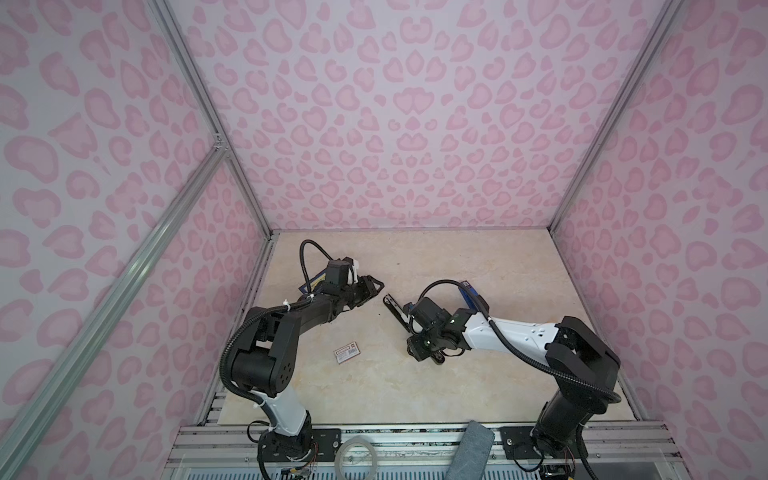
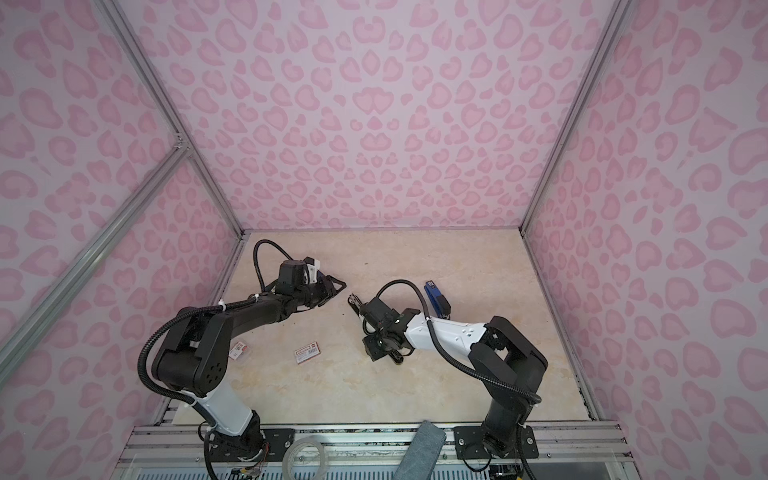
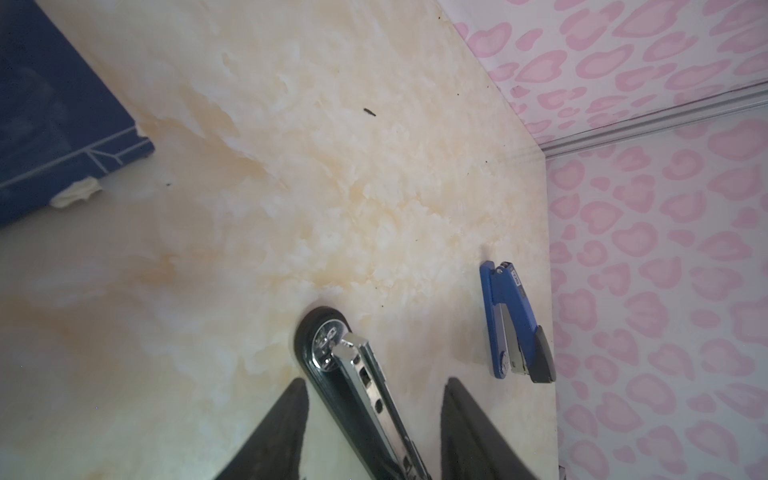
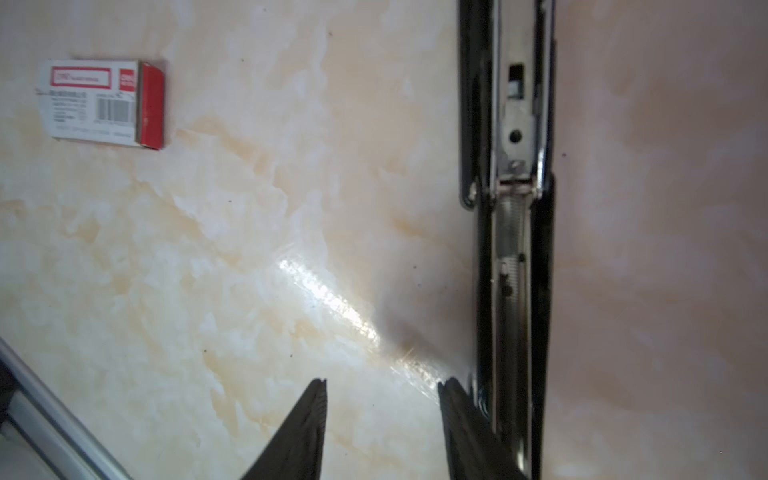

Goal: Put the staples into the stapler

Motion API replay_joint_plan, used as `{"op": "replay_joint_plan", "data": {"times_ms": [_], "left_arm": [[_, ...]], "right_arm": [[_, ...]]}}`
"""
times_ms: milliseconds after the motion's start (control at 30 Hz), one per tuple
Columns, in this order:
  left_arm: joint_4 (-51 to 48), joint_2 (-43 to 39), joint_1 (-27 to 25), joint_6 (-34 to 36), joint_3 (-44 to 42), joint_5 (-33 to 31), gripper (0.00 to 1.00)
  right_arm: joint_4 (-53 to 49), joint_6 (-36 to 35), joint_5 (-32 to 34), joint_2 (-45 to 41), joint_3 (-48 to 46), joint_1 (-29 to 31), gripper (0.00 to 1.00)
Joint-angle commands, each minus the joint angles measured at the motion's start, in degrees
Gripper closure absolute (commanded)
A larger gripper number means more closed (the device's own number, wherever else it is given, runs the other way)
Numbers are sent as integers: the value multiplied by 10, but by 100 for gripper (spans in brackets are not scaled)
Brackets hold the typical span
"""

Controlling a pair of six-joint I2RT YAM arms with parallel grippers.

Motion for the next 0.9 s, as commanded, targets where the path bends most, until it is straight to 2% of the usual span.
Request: {"op": "replay_joint_plan", "data": {"times_ms": [0,367,700,867], "left_arm": [[-60,-8,-2,41,19,-19,45],[-157,11,-30,119,103,-31,43],[-225,47,-55,204,188,-20,36],[-269,72,-74,284,240,-8,32]], "right_arm": [[0,19,-4,19,-3,-7,53],[12,-7,50,36,4,-93,52],[68,-29,11,67,35,-153,52],[85,-34,-36,12,11,-164,52]]}}
